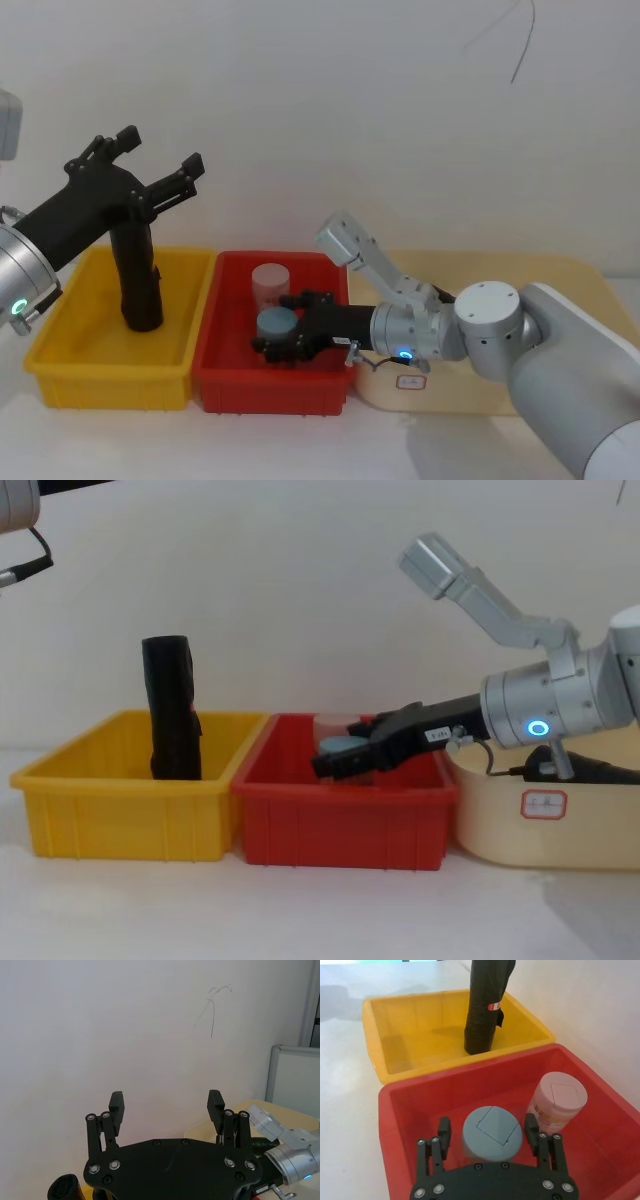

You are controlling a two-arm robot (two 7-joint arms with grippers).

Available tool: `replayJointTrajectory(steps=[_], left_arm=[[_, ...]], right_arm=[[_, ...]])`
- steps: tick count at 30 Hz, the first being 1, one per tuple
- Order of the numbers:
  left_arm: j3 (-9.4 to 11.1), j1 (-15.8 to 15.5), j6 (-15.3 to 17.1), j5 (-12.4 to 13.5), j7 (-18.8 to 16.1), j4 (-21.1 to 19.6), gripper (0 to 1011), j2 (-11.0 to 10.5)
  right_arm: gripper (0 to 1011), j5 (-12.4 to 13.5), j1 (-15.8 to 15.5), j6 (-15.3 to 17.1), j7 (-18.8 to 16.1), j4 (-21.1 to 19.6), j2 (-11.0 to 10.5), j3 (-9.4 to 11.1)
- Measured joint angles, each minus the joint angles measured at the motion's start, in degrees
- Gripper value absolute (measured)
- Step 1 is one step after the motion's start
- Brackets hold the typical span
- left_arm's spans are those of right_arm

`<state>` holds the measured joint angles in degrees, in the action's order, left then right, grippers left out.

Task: Pick up the garbage bag with the one hand and transfer it to the other hand.

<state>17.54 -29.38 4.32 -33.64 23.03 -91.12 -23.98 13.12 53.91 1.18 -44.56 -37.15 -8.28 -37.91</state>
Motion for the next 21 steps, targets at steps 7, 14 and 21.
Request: replayJointTrajectory(steps=[7,14,21], left_arm=[[0.0,0.0,0.0,0.0,0.0,0.0,1001,0.0],[0.0,0.0,0.0,0.0,0.0,0.0,1001,0.0],[0.0,0.0,0.0,0.01,0.0,0.0,1001,0.0]], right_arm=[[752,-0.52,0.54,-0.15,-0.05,1.04,0.5,0.01],[676,-0.88,0.59,0.02,-0.16,0.77,0.58,0.19],[676,-0.96,-0.17,0.7,0.06,-2.47,-0.34,0.9]])
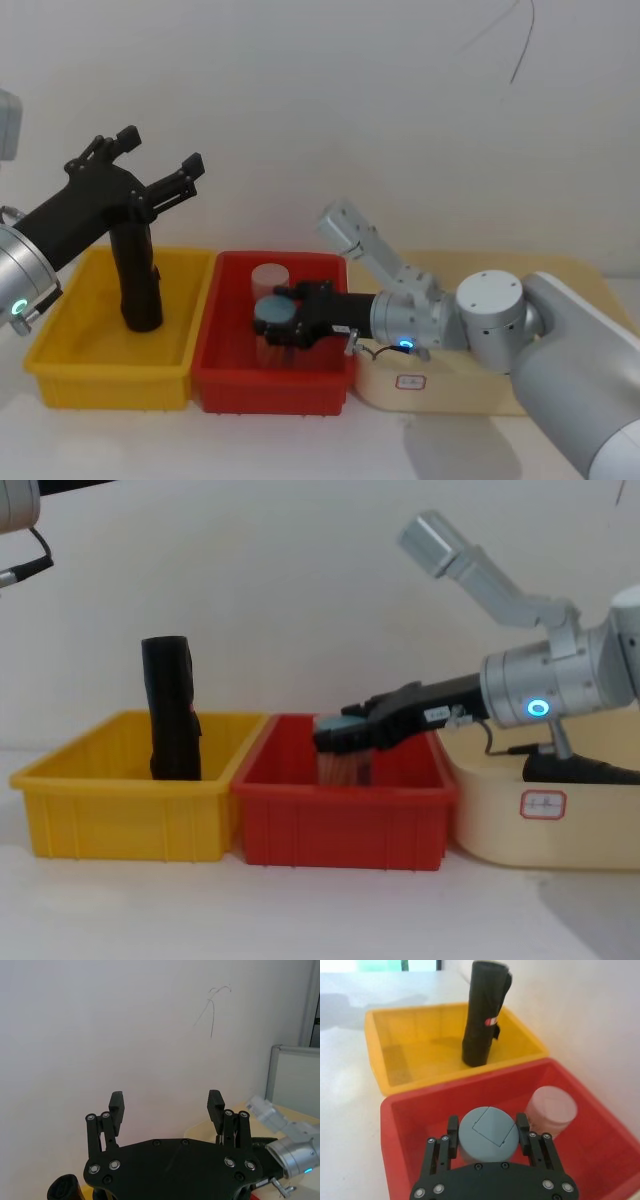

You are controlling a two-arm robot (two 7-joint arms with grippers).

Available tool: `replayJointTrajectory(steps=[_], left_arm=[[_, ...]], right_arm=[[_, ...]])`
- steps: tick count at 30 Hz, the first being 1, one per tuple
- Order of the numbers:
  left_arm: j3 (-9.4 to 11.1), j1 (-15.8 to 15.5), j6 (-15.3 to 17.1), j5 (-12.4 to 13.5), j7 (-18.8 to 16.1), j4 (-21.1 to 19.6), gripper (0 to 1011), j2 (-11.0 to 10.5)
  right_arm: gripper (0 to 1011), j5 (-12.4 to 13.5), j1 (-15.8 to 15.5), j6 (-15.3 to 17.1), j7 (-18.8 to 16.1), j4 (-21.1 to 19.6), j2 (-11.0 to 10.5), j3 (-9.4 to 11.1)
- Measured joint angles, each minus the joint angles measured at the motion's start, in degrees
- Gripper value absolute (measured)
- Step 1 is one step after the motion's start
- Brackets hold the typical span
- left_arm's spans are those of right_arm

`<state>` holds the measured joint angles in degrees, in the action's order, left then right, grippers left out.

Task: Pick up the garbage bag with the one hand and transfer it to the other hand.

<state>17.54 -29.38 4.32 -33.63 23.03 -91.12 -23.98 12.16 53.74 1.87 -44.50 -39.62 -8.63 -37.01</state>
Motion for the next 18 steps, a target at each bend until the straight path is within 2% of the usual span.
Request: replayJointTrajectory(steps=[5,6,12,14,18], left_arm=[[0.0,0.0,0.0,0.0,0.0,0.0,1001,0.0],[0.0,0.0,0.0,0.0,0.0,0.0,1001,0.0],[0.0,0.0,0.0,0.0,0.0,0.0,1001,0.0],[0.0,0.0,0.0,0.0,0.0,0.0,1002,0.0],[0.0,0.0,0.0,0.0,0.0,0.0,1001,0.0]], right_arm=[[676,0.35,-1.16,0.84,1.4,-5.32,-1.87,1.21],[676,0.35,-1.16,0.84,1.4,-5.32,-1.87,1.21],[676,0.96,-2.9,1.9,3.68,-12.43,-4.83,3.22],[676,1.26,-3.95,2.56,5.18,-16.01,-6.53,4.33],[676,1.55,-5.16,3.44,6.66,-19.88,-8.56,5.71]])
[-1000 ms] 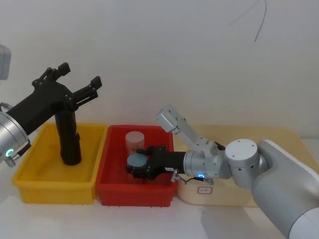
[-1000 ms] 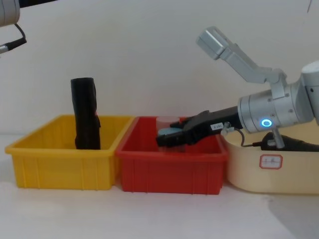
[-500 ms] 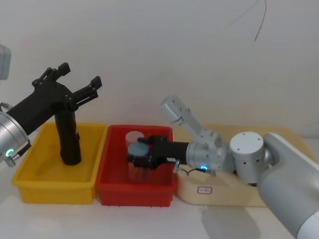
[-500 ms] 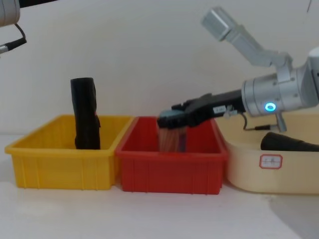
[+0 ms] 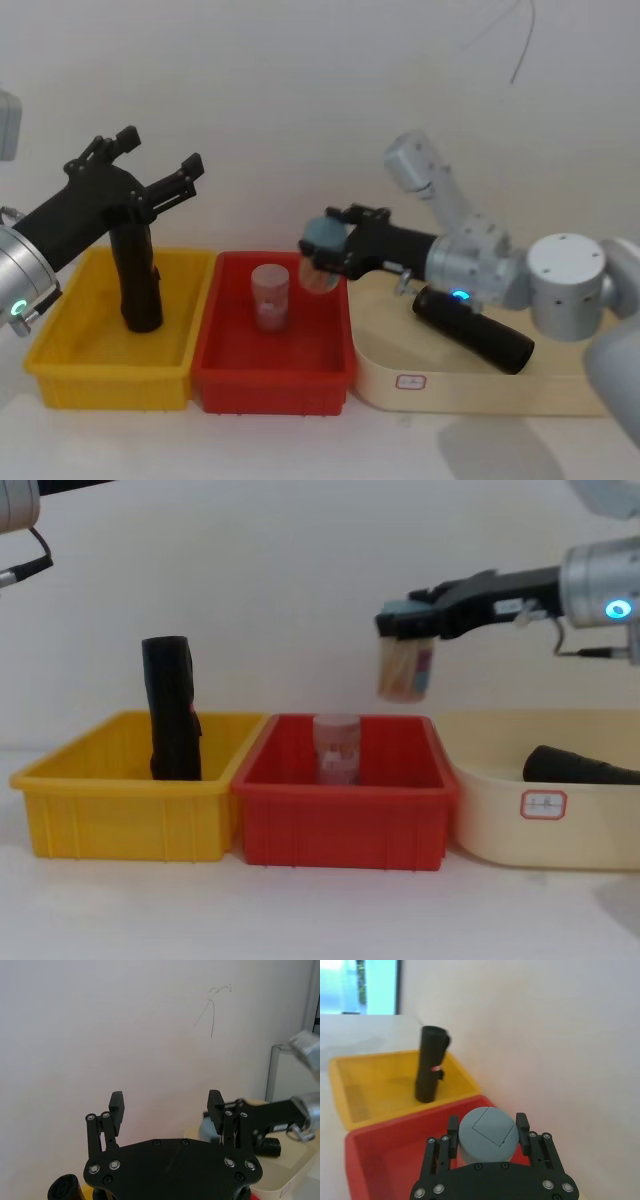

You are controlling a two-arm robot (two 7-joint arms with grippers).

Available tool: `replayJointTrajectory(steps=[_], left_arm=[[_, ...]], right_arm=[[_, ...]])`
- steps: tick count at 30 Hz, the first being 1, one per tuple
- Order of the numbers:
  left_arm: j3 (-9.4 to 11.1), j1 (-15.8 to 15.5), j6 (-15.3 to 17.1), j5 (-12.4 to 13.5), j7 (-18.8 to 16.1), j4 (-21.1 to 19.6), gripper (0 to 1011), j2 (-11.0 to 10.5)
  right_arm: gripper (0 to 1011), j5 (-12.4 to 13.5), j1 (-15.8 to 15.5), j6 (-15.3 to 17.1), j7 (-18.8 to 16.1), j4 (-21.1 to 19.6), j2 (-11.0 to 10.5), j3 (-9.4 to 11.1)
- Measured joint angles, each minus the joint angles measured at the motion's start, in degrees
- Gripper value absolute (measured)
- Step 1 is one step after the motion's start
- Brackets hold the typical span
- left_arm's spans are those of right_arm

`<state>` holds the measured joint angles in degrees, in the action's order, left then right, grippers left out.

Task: Pick up the garbage bag with the one hand and transfer it to the other hand.

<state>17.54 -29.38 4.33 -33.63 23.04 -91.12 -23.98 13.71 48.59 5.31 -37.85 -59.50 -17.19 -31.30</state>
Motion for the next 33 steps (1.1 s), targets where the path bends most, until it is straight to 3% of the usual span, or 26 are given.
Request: replayJointTrajectory(steps=[10,18,26,33], left_arm=[[0.0,0.0,0.0,0.0,0.0,0.0,1001,0.0],[0.0,0.0,0.0,0.0,0.0,0.0,1002,0.0],[0.0,0.0,0.0,0.0,0.0,0.0,1002,0.0],[-0.01,0.0,0.0,0.0,0.0,0.0,1001,0.0]], right_arm=[[676,1.17,-6.23,4.35,5.55,-12.43,-7.13,5.25],[676,1.77,-10.54,8.13,7.74,-18.09,-10.59,7.36],[680,2.16,-13.16,10.48,7.42,-20.94,-12.37,7.05],[872,2.48,-14.49,11.56,6.2,-22.0,-12.71,5.54]])
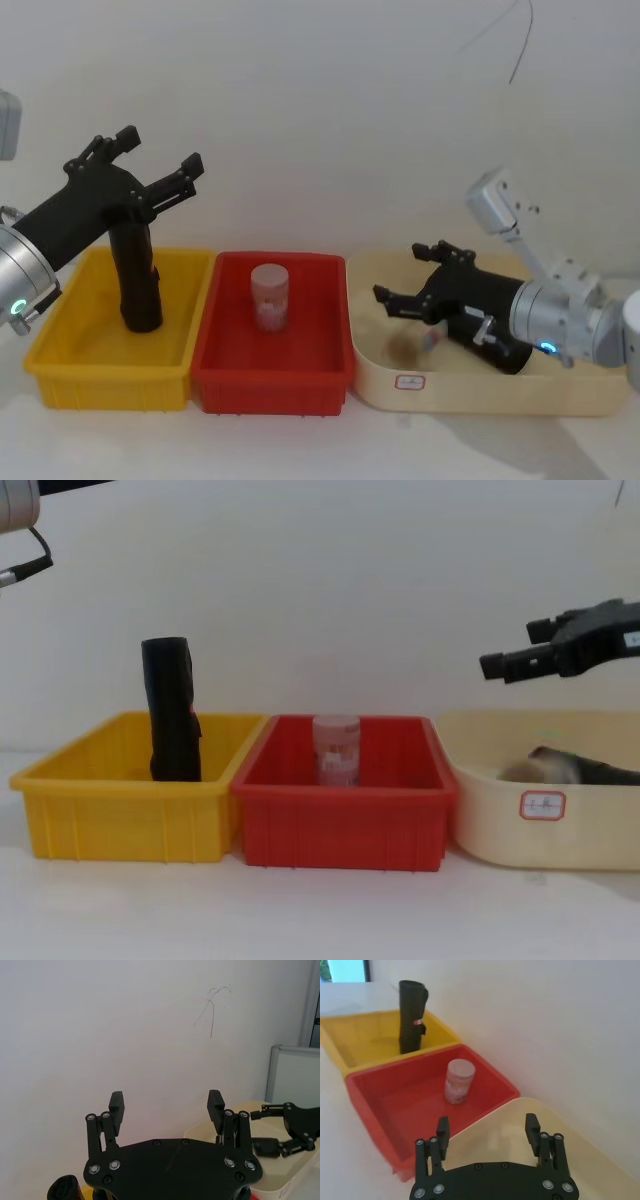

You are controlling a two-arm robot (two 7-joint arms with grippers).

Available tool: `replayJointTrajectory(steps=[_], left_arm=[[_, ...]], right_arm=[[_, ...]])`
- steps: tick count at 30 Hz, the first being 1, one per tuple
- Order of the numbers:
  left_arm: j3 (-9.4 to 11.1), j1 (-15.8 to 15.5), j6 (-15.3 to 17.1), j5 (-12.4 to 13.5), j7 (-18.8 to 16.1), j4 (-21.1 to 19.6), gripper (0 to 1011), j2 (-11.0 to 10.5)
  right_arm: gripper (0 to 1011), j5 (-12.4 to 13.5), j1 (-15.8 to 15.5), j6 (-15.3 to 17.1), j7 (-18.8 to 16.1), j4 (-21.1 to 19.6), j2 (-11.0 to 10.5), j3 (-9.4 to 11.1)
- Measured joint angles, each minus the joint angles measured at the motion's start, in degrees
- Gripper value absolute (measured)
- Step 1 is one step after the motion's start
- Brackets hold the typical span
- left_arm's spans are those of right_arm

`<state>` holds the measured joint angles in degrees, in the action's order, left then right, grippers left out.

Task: Pick up the garbage bag with the one hand and transfer it to the other hand.

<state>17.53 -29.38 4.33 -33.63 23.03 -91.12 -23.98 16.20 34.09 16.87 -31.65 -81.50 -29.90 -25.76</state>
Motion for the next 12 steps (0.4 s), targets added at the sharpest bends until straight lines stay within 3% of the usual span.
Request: replayJointTrajectory(steps=[4,12], left_arm=[[0.01,0.0,0.0,0.0,0.0,0.0,1002,0.0],[0.0,0.0,0.0,0.0,0.0,0.0,1001,0.0]], right_arm=[[997,0.34,-0.85,-0.05,0.02,-0.72,-0.12,-0.1],[1000,1.81,-4.02,-2.03,2.18,-3.29,-0.46,2.02]])
